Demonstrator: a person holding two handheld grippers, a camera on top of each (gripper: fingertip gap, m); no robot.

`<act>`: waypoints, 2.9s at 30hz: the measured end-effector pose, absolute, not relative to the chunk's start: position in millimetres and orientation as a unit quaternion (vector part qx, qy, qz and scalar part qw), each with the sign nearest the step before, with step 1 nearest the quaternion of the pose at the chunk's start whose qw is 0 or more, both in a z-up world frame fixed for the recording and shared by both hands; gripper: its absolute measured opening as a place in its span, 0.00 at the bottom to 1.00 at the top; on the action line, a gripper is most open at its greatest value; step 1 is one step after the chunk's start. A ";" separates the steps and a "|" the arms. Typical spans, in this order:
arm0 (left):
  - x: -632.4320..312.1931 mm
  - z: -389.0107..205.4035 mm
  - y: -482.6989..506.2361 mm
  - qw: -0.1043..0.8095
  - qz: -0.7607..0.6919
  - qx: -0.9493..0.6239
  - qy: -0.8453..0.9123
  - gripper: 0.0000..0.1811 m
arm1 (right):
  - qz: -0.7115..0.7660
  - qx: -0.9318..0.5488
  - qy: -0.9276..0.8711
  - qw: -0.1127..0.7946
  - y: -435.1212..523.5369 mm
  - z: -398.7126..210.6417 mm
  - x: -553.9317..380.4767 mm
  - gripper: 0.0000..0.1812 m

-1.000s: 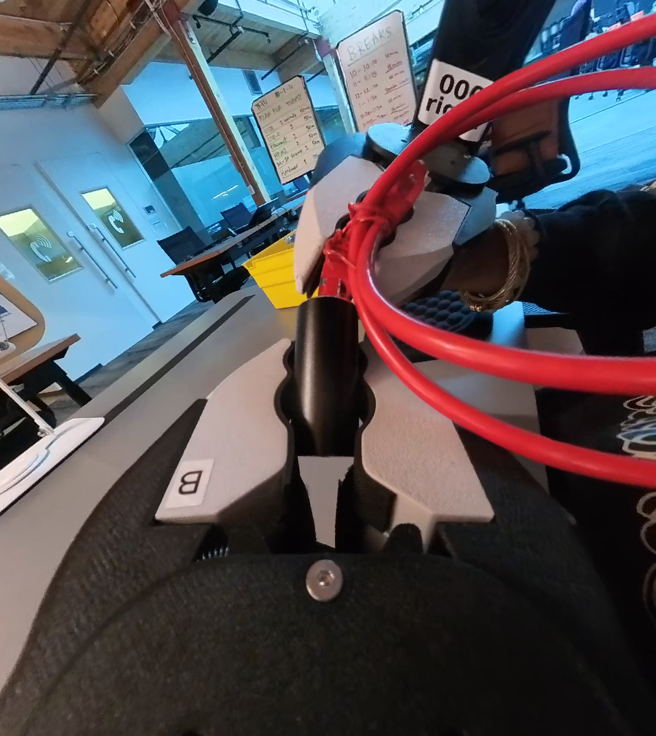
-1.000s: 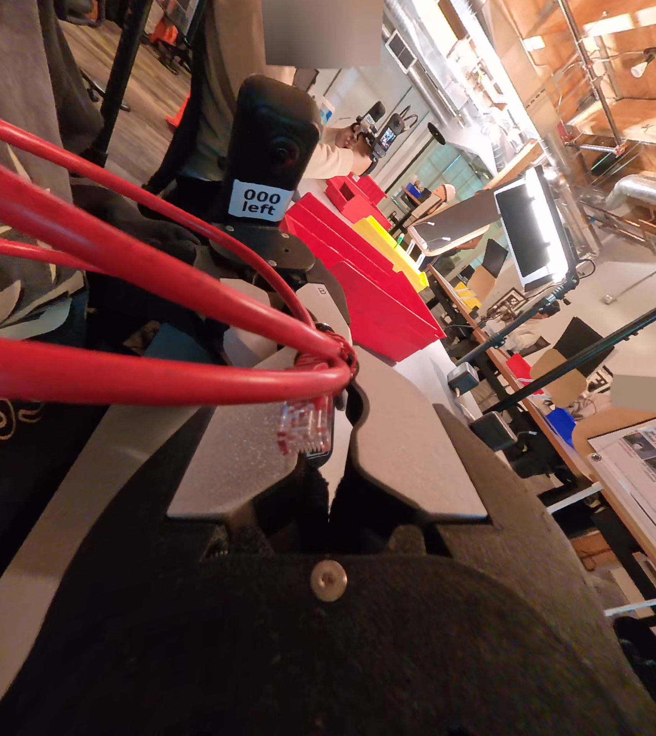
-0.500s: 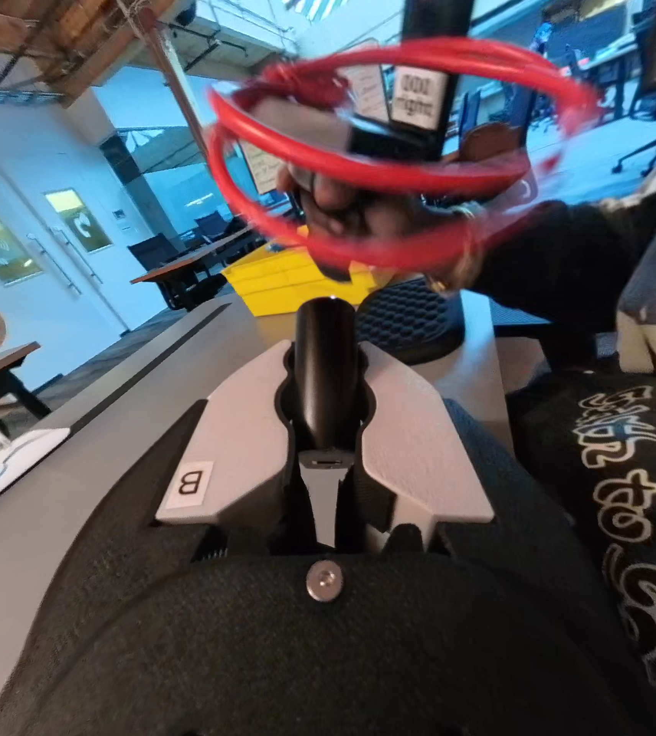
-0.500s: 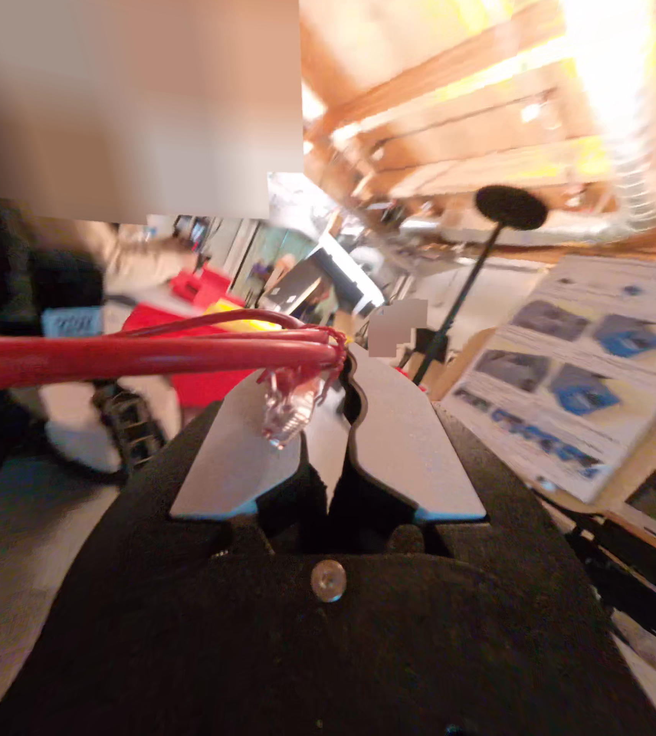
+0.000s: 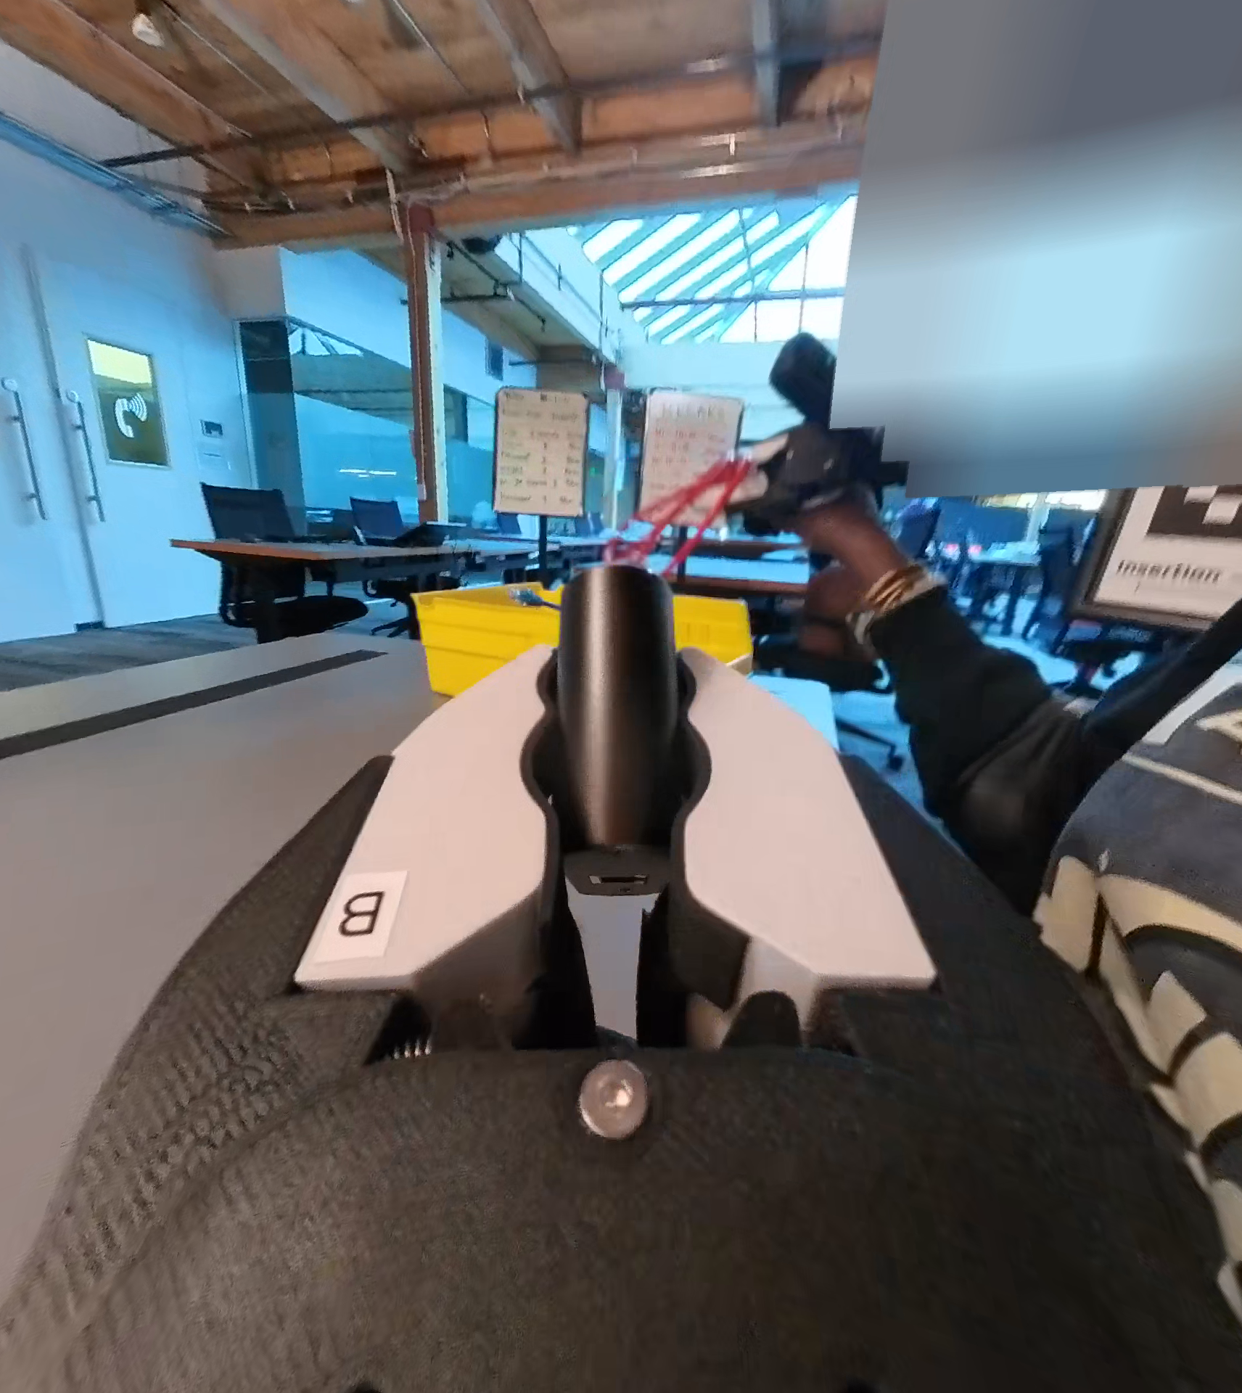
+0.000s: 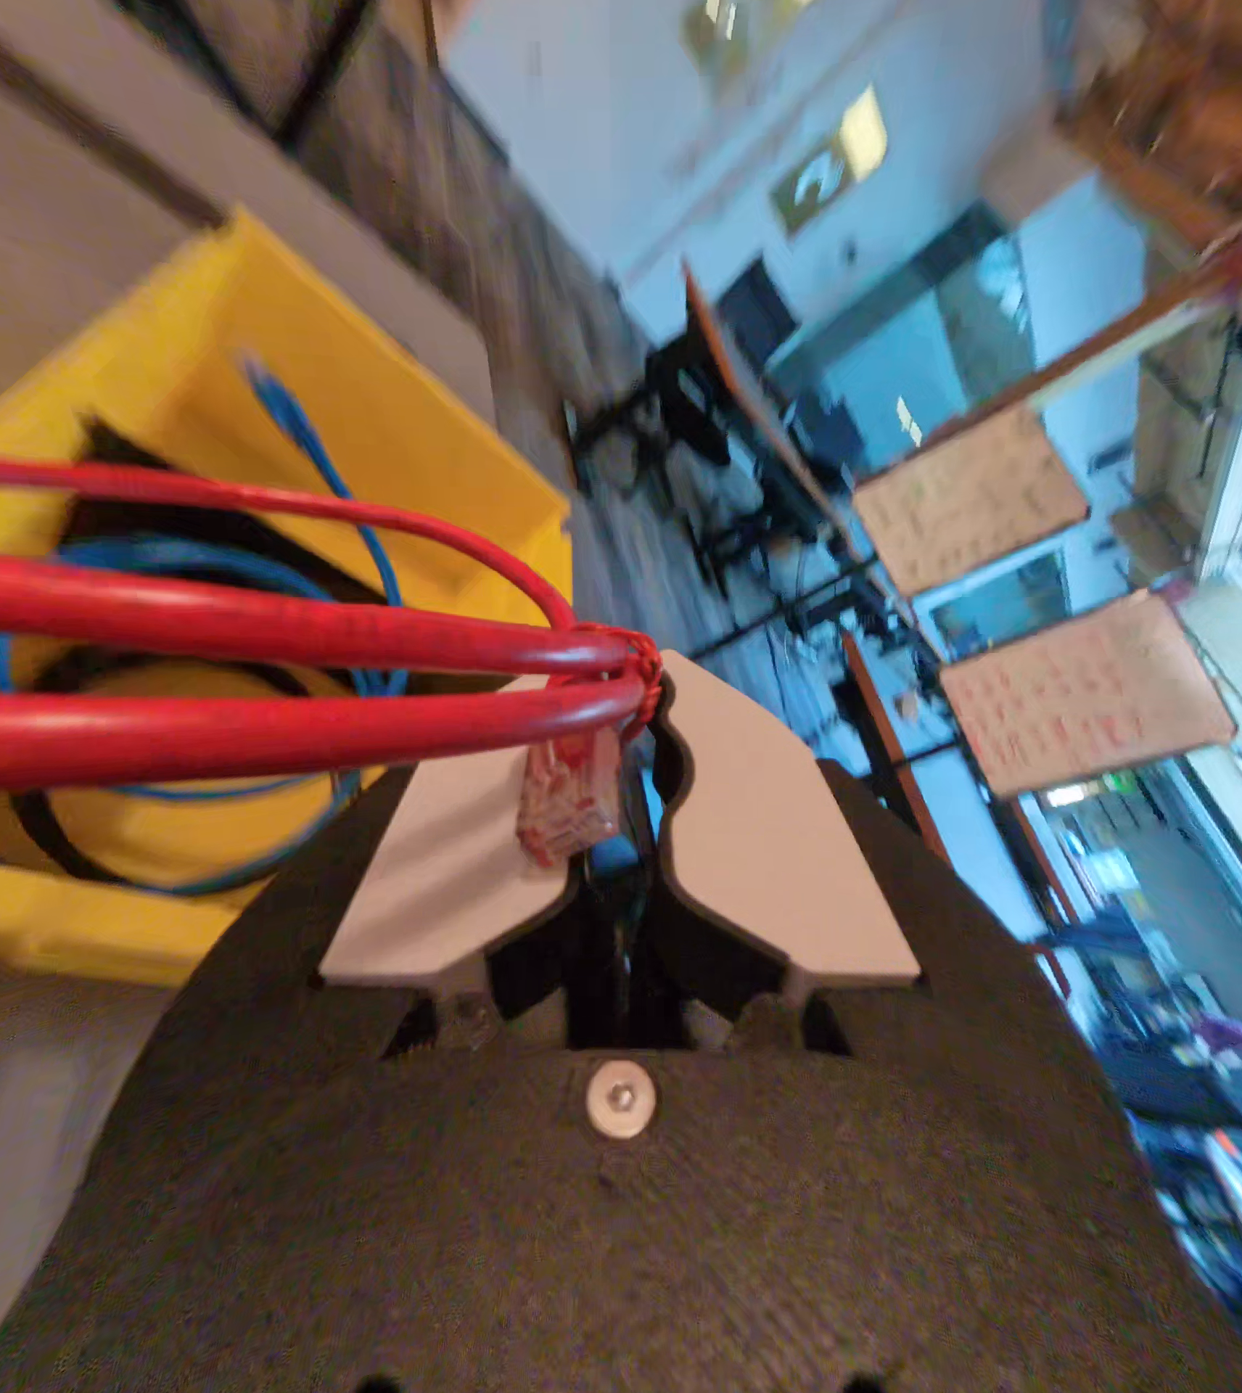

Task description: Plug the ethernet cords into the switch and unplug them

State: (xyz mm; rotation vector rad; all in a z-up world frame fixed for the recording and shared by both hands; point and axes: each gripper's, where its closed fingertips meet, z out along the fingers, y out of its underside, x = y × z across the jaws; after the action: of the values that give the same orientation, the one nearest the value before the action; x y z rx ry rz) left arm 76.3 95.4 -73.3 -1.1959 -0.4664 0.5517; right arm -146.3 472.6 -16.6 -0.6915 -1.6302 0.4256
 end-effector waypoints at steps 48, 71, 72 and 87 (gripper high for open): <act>73.3 -94.3 116.8 0.679 0.304 -0.637 -0.203 0.15 | 0.652 0.160 -0.727 -0.148 83.1 -125.0 89.8 0.19; 74.5 -94.6 119.5 0.607 0.388 -0.669 -0.182 0.22 | 0.632 0.222 -0.736 -0.099 100.0 -119.8 89.9 0.14; 73.4 -93.6 117.5 0.606 0.394 -0.665 -0.186 0.23 | 0.630 0.222 -0.739 -0.088 101.9 -118.1 86.2 0.14; 52.6 -117.3 104.6 0.536 0.413 -0.698 -0.235 0.27 | 0.599 0.025 -0.759 0.254 209.9 -11.5 -59.5 0.13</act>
State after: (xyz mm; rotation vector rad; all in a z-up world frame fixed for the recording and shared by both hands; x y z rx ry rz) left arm 52.6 104.6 -117.3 -1.6632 -0.5589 0.9828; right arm -59.5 209.9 -11.5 0.0674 -2.0631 1.6271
